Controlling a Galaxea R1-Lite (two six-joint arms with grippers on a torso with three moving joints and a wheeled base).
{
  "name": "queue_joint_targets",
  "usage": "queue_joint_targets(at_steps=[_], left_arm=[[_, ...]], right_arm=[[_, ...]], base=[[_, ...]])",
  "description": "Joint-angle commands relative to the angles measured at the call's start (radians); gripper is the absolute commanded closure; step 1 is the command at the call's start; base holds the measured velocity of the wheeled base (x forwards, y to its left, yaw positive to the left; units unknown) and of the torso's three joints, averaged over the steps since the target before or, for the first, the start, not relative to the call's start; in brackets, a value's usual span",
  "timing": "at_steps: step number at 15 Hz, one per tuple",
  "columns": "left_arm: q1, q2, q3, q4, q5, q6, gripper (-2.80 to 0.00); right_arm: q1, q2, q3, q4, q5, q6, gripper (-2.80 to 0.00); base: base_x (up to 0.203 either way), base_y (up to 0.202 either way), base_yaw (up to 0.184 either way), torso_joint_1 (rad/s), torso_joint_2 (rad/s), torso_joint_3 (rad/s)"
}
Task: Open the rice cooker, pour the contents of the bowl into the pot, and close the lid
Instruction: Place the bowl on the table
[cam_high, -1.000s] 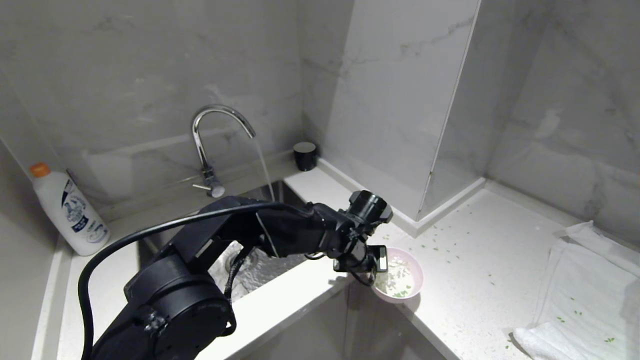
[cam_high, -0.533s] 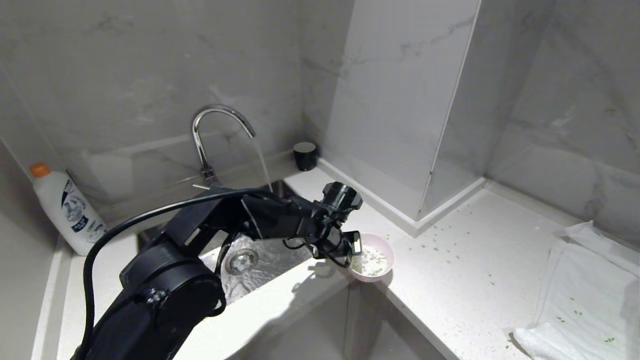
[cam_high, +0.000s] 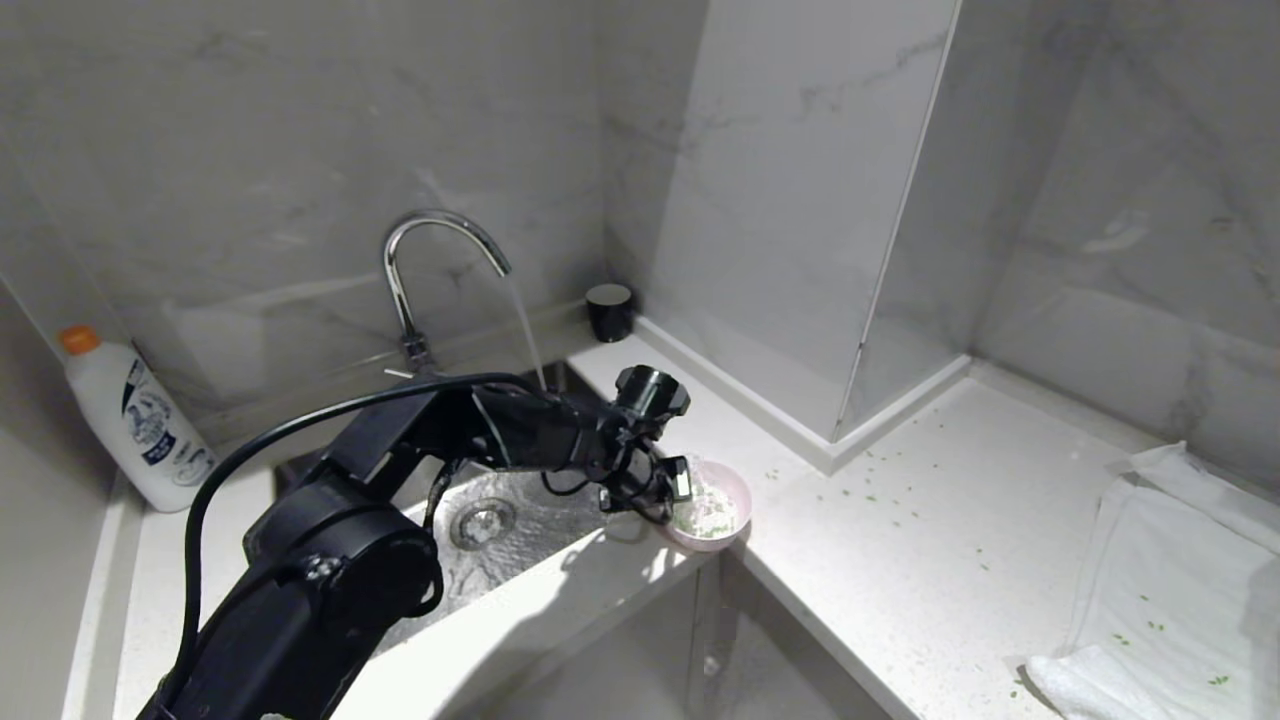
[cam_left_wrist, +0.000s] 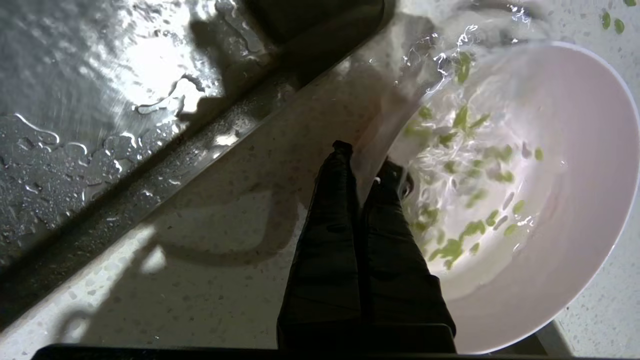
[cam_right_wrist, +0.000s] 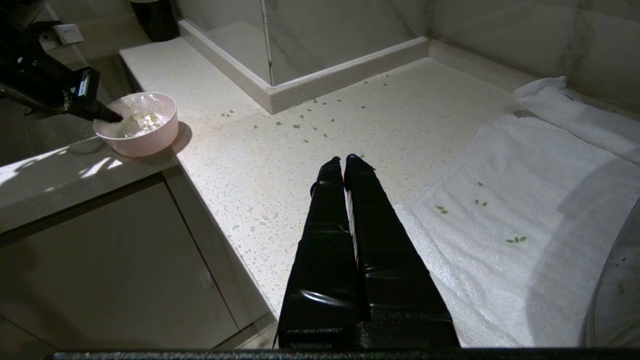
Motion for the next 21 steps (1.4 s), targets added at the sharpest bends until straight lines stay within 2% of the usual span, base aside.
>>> queue_joint_targets(at_steps=[1, 14, 15, 21], left_arm=[[0.012, 0.004, 0.0, 0.002, 0.004, -0.004, 0.0], [0.009, 0.015, 0.0, 0.003, 0.027, 0.019, 0.0], [0.009, 0.015, 0.0, 0.002, 0.028, 0.018, -2.8], [0.012, 0.012, 0.0, -0.006, 0.028, 0.016, -2.8]], right_arm=[[0.001, 0.001, 0.0, 0.0, 0.0, 0.0, 0.0], [0.002, 0.0, 0.001, 0.0, 0.0, 0.0, 0.0], [0.001, 0.001, 0.0, 0.0, 0.0, 0.0, 0.0], [0.001, 0.001, 0.0, 0.0, 0.0, 0.0, 0.0]], base=[[0.0, 0.0, 0.0, 0.0, 0.0, 0.0], [0.0, 0.0, 0.0, 0.0, 0.0, 0.0], [0.0, 0.0, 0.0, 0.0, 0.0, 0.0], [0.0, 0.0, 0.0, 0.0, 0.0, 0.0]])
